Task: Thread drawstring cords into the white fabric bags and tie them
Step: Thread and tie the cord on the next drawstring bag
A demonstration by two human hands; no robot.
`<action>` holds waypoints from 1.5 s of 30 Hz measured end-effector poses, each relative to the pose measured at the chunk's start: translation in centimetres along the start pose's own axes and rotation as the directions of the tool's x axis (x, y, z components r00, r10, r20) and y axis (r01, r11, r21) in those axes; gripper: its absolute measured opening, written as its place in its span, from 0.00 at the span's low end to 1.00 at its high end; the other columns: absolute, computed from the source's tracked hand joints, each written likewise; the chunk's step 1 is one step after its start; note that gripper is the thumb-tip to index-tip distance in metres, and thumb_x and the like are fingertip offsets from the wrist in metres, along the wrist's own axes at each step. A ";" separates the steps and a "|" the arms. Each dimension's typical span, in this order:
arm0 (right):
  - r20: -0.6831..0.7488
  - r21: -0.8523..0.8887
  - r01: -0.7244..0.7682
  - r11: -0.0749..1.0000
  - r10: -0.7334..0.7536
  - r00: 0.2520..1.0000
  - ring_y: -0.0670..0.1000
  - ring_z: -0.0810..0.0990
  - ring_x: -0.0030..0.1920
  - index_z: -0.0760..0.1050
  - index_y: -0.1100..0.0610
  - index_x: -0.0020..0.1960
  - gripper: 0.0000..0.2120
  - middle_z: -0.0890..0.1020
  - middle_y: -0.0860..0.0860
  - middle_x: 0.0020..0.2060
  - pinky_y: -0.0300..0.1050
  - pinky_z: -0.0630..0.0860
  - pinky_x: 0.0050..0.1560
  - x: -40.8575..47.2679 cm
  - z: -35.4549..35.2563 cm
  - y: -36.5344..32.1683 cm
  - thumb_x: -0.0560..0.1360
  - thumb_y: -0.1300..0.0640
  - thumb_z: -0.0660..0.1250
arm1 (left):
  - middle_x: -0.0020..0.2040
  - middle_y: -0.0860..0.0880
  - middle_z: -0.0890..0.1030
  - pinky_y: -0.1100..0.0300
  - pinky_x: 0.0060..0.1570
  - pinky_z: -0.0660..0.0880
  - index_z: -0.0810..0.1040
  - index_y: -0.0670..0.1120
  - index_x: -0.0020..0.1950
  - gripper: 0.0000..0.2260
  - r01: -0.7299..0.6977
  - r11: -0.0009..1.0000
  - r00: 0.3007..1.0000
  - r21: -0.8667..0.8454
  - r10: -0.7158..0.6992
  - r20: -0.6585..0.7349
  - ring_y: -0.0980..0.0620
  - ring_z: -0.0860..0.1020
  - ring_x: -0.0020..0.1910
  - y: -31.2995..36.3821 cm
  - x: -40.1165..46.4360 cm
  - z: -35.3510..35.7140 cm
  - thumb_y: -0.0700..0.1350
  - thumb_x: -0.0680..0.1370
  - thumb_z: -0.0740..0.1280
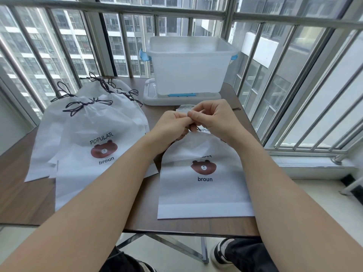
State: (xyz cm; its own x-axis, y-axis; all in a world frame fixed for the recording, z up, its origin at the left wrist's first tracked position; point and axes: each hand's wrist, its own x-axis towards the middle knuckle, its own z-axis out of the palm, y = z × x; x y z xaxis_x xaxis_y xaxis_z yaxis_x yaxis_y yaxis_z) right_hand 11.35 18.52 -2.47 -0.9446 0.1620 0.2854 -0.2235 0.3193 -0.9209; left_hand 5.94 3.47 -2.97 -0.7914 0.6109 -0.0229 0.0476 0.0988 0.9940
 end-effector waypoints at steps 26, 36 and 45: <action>0.089 0.114 -0.369 0.922 0.361 0.928 0.55 0.62 0.35 0.85 0.60 0.45 0.09 0.74 0.59 0.42 0.37 0.60 0.33 0.0 -0.9 1.0 0.75 0.54 0.76 | 0.31 0.50 0.78 0.70 0.21 0.57 0.82 0.35 0.58 0.17 0.095 0.958 0.986 -0.271 -0.127 -0.104 0.58 0.63 0.22 0.8 0.5 -0.2 0.46 0.85 0.58; 0.076 0.182 -0.317 0.931 0.309 0.948 0.60 0.63 0.46 0.83 0.65 0.44 0.37 0.73 0.61 0.41 0.55 0.57 0.51 0.5 -1.0 1.9 0.52 0.36 0.84 | 0.34 0.50 0.77 0.70 0.26 0.58 0.83 0.40 0.55 0.19 0.078 0.963 0.995 -0.260 -0.092 -0.042 0.58 0.62 0.25 0.9 0.2 -0.3 0.50 0.85 0.56; 0.040 0.227 -0.318 0.920 0.318 0.947 0.58 0.67 0.45 0.85 0.56 0.35 0.09 0.80 0.52 0.31 0.54 0.61 0.50 0.2 -0.8 1.6 0.68 0.51 0.80 | 0.36 0.50 0.77 0.71 0.27 0.62 0.83 0.40 0.56 0.19 0.059 0.969 0.997 -0.240 -0.068 -0.030 0.57 0.64 0.27 0.5 0.3 -0.2 0.51 0.85 0.58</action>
State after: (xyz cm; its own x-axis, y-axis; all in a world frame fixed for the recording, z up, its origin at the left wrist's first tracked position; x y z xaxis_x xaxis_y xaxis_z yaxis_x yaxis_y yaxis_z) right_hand 11.01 19.85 -3.69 -0.9755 0.2176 -0.0330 0.0405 0.0300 -0.9987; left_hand 5.58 3.55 -2.45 -0.8108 0.5788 -0.0873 -0.1466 -0.0564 0.9876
